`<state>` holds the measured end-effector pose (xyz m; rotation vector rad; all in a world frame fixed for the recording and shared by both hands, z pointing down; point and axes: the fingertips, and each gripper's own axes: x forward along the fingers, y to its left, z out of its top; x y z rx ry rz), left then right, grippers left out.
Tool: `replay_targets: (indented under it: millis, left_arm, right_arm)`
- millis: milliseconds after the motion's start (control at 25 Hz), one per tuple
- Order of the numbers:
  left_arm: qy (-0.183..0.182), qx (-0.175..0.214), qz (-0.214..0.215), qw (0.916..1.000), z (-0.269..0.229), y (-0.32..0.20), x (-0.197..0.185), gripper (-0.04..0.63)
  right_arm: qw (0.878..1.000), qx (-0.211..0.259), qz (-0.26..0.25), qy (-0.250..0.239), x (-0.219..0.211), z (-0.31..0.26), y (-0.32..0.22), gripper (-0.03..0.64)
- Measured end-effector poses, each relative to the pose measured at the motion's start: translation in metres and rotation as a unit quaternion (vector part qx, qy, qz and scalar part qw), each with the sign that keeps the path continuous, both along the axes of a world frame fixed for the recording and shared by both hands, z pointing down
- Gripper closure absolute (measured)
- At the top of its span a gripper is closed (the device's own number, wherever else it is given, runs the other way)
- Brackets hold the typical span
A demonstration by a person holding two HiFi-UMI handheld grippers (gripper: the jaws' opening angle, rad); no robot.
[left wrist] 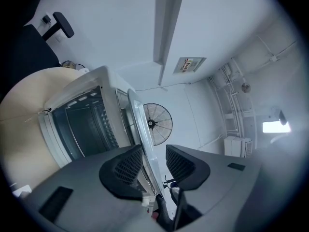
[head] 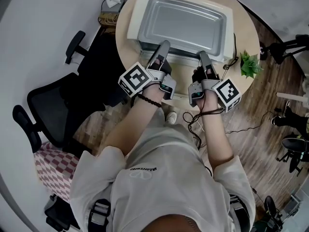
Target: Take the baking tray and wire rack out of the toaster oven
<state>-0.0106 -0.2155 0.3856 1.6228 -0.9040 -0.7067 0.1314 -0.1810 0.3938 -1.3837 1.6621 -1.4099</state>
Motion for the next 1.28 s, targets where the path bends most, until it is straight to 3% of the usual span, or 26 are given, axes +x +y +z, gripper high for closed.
replay_targets:
  millis: [240, 520, 640, 840, 960, 1040, 1160, 1280]
  left_arm:
    - [-0.029, 0.009, 0.011, 0.9995, 0.001, 0.008, -0.003, 0.442]
    - [-0.073, 0.005, 0.047, 0.9962, 0.002, 0.022, 0.007, 0.442]
    - [-0.111, 0.006, 0.083, 0.9904, 0.003, 0.027, 0.013, 0.442]
    - [-0.141, 0.009, 0.121, 0.9825, 0.007, 0.037, 0.016, 0.442]
    - [-0.169, 0.032, 0.158, 0.9722, 0.006, 0.043, 0.021, 0.443]
    - [-0.162, 0.038, 0.178, 0.9698, 0.003, 0.047, 0.025, 0.443]
    - [-0.142, 0.037, 0.187, 0.9713, 0.001, 0.056, 0.031, 0.443]
    - [-0.195, 0.079, 0.175, 0.9619, -0.001, 0.066, 0.027, 0.445]
  right_arm:
    - [1.0, 0.006, 0.004, 0.024, 0.006, -0.001, 0.008, 0.483]
    - [1.0, 0.008, 0.004, 0.019, 0.014, -0.003, 0.013, 0.483]
    - [1.0, 0.01, 0.006, 0.026, 0.018, -0.005, 0.013, 0.483]
    - [0.999, 0.007, -0.005, 0.045, 0.019, -0.004, 0.015, 0.483]
    - [0.998, 0.001, -0.023, 0.061, 0.015, -0.005, 0.016, 0.483]
    - [0.998, 0.0, -0.026, 0.058, 0.014, -0.005, 0.017, 0.483]
    - [0.998, 0.003, -0.029, 0.063, 0.014, -0.005, 0.023, 0.483]
    - [0.994, 0.021, -0.034, 0.1, 0.014, -0.009, 0.038, 0.483]
